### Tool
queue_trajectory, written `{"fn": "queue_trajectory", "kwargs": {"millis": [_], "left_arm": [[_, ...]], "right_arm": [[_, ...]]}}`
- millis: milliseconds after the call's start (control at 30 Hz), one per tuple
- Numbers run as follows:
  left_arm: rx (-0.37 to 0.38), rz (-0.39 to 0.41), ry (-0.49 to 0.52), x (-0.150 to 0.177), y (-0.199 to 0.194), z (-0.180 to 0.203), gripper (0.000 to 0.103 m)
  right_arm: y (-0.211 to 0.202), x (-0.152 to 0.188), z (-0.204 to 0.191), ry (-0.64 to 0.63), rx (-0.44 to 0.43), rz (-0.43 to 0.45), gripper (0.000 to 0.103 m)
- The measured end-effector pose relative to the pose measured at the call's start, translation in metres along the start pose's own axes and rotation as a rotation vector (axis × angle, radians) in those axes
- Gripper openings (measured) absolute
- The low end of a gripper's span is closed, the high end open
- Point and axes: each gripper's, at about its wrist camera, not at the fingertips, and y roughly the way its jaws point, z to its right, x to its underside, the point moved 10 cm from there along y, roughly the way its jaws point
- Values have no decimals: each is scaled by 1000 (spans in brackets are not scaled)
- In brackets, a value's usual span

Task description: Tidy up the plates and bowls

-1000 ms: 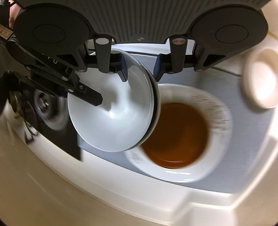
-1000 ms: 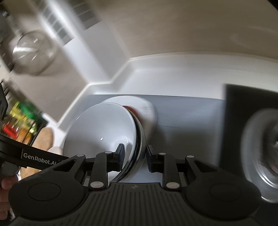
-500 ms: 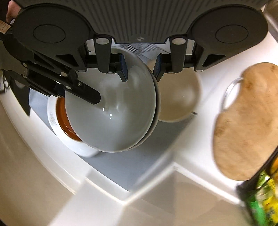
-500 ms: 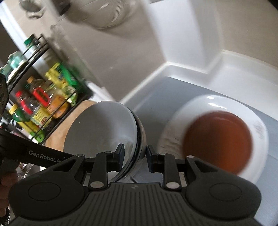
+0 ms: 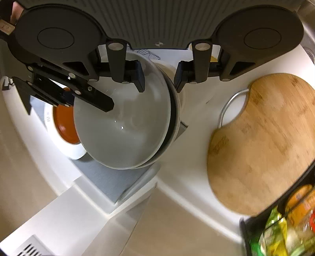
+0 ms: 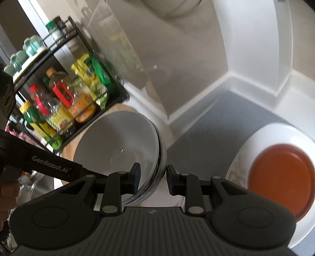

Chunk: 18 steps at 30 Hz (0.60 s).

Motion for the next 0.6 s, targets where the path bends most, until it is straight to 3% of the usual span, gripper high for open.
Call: {"fn": "queue_trajectory", "kwargs": {"millis": [300, 500, 600], "left_arm": [[13, -93, -38, 26, 39, -13, 34], [-8, -76, -9, 26, 49, -15, 34], [1, -50, 7, 23, 48, -15, 33]], "right_arm": [[25, 41, 9, 0, 50, -85, 31], [30, 50, 14, 15, 75, -94, 31], [28, 48, 14, 17, 56, -97, 36]]}}
